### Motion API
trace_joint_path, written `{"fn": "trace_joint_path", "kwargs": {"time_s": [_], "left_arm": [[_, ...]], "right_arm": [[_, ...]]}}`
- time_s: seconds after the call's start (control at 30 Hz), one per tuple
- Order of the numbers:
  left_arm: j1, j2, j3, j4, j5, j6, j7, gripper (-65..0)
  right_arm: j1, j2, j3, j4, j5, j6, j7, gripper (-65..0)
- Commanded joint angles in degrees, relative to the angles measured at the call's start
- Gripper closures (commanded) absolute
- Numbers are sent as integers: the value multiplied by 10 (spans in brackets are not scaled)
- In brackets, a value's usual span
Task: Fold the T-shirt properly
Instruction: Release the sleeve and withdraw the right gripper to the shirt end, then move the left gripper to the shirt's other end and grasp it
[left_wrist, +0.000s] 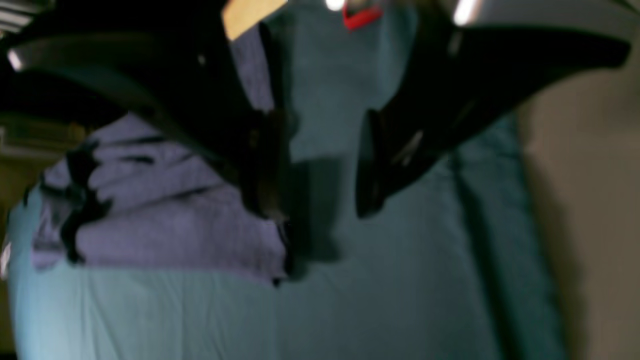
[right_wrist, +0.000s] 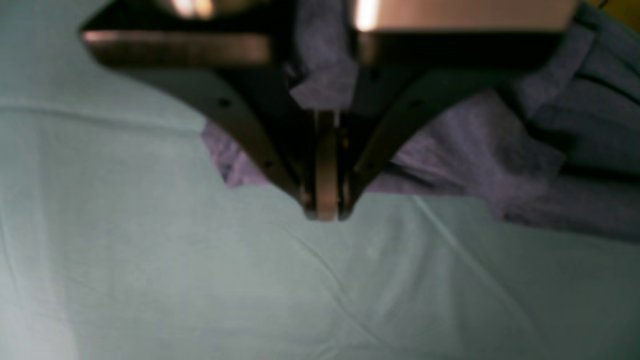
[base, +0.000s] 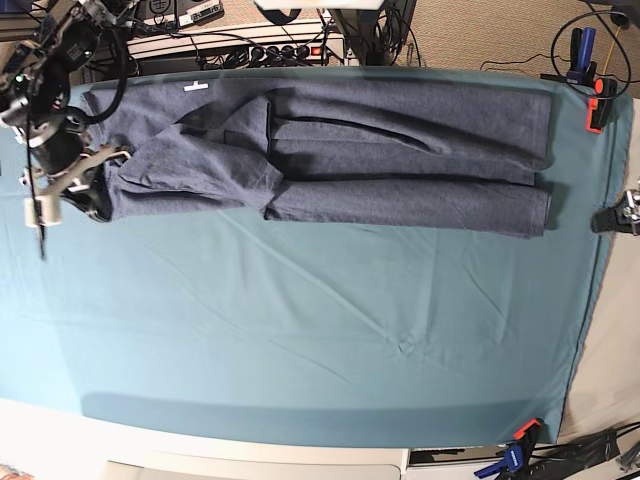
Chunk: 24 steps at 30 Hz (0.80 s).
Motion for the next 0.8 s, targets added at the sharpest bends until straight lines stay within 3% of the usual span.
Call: {"fn": "trace_joint_path", "kwargs": {"time_s": [0.0, 0.33, 0.53, 0.77], "left_arm": [[-12, -18, 5, 13, -15, -3, -7, -243], [-2, 34, 91, 19, -15, -3, 0, -244], [19, 61, 112, 19, -15, -3, -4, -282], [27, 61, 112, 19, -15, -3, 3, -282]], "right_arm": [[5, 9, -9, 10, -9, 2, 24, 0], [5, 9, -103, 10, -114, -20, 67, 0], [5, -2, -105, 10, -118, -20, 67, 0], [5, -19, -106, 10, -113, -20, 67, 0]]}}
